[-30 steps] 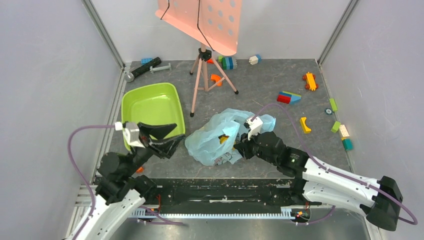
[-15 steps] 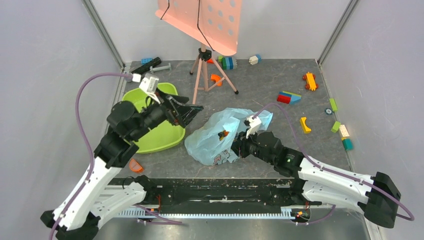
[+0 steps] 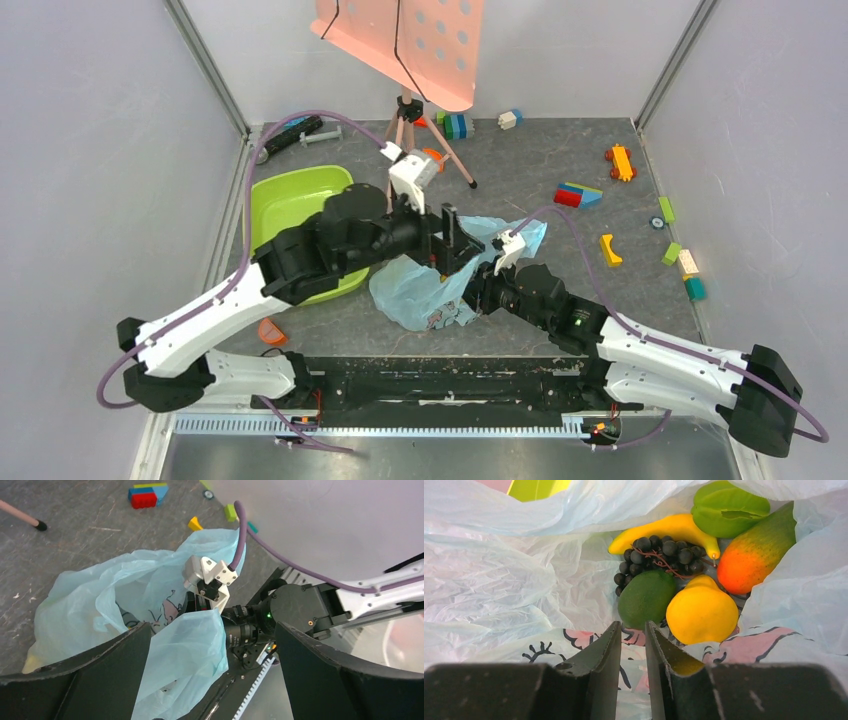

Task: Take the fake fruits out of the plastic bag

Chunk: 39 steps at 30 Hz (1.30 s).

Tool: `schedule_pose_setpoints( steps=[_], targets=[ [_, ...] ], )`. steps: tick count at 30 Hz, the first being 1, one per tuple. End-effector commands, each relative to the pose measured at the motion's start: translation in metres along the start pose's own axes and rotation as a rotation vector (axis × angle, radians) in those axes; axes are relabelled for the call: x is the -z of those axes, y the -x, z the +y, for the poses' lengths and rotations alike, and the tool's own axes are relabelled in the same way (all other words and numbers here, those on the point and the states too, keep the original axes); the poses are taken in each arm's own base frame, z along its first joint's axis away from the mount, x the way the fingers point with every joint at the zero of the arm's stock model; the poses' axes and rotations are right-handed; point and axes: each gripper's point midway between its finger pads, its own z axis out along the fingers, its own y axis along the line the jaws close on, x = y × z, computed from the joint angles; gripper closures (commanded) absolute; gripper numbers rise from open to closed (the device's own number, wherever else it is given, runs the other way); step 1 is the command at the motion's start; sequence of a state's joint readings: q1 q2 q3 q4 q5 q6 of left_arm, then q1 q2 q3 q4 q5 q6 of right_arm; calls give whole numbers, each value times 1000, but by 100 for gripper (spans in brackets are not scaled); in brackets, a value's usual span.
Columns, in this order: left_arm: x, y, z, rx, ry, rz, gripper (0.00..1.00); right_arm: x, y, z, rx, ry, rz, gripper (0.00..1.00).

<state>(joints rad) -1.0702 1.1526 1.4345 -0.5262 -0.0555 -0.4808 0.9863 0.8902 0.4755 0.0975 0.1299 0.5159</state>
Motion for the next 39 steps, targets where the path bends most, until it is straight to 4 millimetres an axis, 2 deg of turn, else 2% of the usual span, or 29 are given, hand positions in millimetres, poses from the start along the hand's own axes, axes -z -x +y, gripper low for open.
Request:
schedule_pose_setpoints(
  steps=[1, 9, 11, 13, 15, 16, 18, 23, 26, 31, 39],
  targets=[
    [-3, -6, 12, -144, 170, 38, 0, 1, 10, 2, -23, 4, -47, 73],
    [-13, -28, 14, -312, 328, 121, 0, 1, 9, 1, -24, 3, -47, 72],
    [-11, -30, 17, -335, 355, 129, 6, 2, 9, 1, -25, 1, -50, 72],
    [-9, -36, 20, -345, 365, 140, 17, 2, 10, 1, -26, -1, -53, 72],
    [-5, -45, 24, -342, 365, 153, 22, 2, 8, 0, -25, -4, -51, 72],
    [-2, -49, 25, -339, 361, 161, 28, 3, 9, -1, -25, -5, -52, 72],
    [4, -59, 29, -330, 348, 179, 40, 3, 7, -3, -24, -16, -50, 72],
    [21, -84, 24, -281, 197, 167, 78, 5, 3, -11, -21, -45, -45, 73],
    [33, -95, 18, -240, 89, 132, 95, 5, -4, -15, -23, -60, -31, 73],
    [50, -119, 19, -195, -20, 98, 98, 7, -20, -23, -17, -71, 11, 73],
    [53, -168, 43, -142, -4, 149, 98, 17, -60, -49, 20, -110, 65, 74]
  ],
)
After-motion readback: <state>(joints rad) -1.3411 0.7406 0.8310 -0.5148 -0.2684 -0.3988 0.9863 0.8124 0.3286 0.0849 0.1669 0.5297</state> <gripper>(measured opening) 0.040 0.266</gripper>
